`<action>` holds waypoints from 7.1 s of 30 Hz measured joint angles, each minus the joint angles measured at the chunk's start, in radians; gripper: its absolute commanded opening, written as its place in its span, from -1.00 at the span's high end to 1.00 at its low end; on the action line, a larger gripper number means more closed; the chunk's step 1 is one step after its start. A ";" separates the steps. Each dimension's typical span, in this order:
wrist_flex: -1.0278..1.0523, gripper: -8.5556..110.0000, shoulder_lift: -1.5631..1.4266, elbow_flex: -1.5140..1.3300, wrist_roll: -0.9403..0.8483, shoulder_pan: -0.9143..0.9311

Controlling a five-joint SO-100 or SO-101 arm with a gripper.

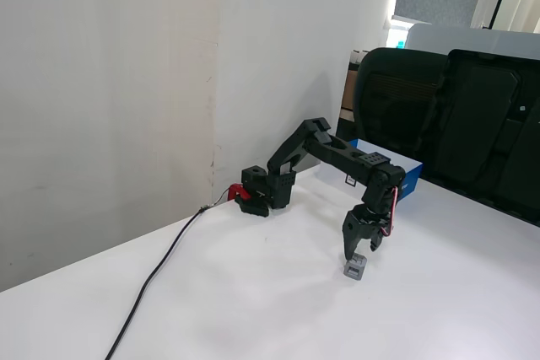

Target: Grasp the gray block and put it in the box.

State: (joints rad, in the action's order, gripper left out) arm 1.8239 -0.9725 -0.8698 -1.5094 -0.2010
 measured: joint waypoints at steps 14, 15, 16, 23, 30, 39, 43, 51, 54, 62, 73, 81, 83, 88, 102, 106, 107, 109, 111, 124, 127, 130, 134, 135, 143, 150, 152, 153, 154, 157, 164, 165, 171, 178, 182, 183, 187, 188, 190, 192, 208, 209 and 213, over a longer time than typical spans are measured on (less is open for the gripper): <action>0.000 0.33 0.046 0.000 0.000 -0.029; 0.000 0.33 0.049 0.000 0.000 -0.029; 0.000 0.33 0.054 0.000 0.000 -0.029; 0.000 0.33 0.084 0.000 0.000 -0.031; 0.000 0.33 0.124 0.014 0.000 -0.031; 0.000 0.33 0.158 0.086 0.000 -0.052; 0.000 0.34 0.158 0.087 0.000 -0.049; 0.000 0.57 0.173 0.091 0.000 -0.046; 0.000 0.69 0.183 0.103 0.000 -0.046; 0.000 0.79 0.196 0.140 0.005 -0.046; 0.014 0.85 0.196 0.181 0.077 -0.002; 0.014 0.85 0.089 0.141 0.196 0.067; 0.014 0.85 0.043 0.115 0.235 0.086; 0.014 0.85 -0.072 0.067 0.328 0.140; 0.014 0.85 -0.425 -0.161 0.597 0.370; 0.014 0.85 -0.486 -0.187 0.683 0.460; 0.014 0.85 -0.499 -0.190 0.701 0.485; 0.014 0.85 -0.518 -0.193 0.738 0.532; 0.014 0.85 -0.532 -0.193 0.776 0.584; 0.015 0.85 -0.560 -0.258 1.000 0.959; 0.015 0.85 -0.560 -0.258 1.031 1.032; 0.015 0.85 -0.560 -0.258 1.054 1.101; 0.015 0.85 -0.560 -0.258 1.077 1.173; 0.015 0.85 -0.560 -0.258 1.080 1.189; 0.015 0.85 -0.560 -0.267 1.097 1.278; 0.015 0.85 -0.560 -0.293 1.111 1.321; 0.011 0.85 -0.560 -0.298 1.112 1.324; 0.011 0.85 -0.560 -0.302 1.112 1.325; 0.011 0.85 -0.560 -0.305 1.112 1.325; 0.008 0.59 -0.560 -0.319 1.115 1.330; -0.003 0.50 -0.560 -0.348 1.114 1.364; -0.006 0.49 -0.560 -0.348 1.114 1.365; -0.009 0.36 -0.560 -0.348 1.112 1.367; -0.023 0.33 -0.535 -0.347 1.112 1.367; -0.023 0.33 -0.492 -0.302 1.112 1.367; -0.023 0.34 -0.488 -0.293 1.112 1.367; -0.023 0.39 -0.482 -0.284 1.112 1.367; -0.023 0.45 -0.482 -0.284 1.112 1.367; -0.018 0.60 -0.482 -0.284 1.112 1.353; -0.014 0.76 -0.482 -0.284 1.112 1.324; -0.074 0.85 -0.795 -0.603 1.101 1.071; -0.080 0.85 -0.818 -0.621 1.104 1.045; -0.109 0.85 -0.907 -0.699 1.109 0.930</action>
State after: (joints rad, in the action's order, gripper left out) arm 1.7150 -1.8791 -1.5693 -0.4004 0.7286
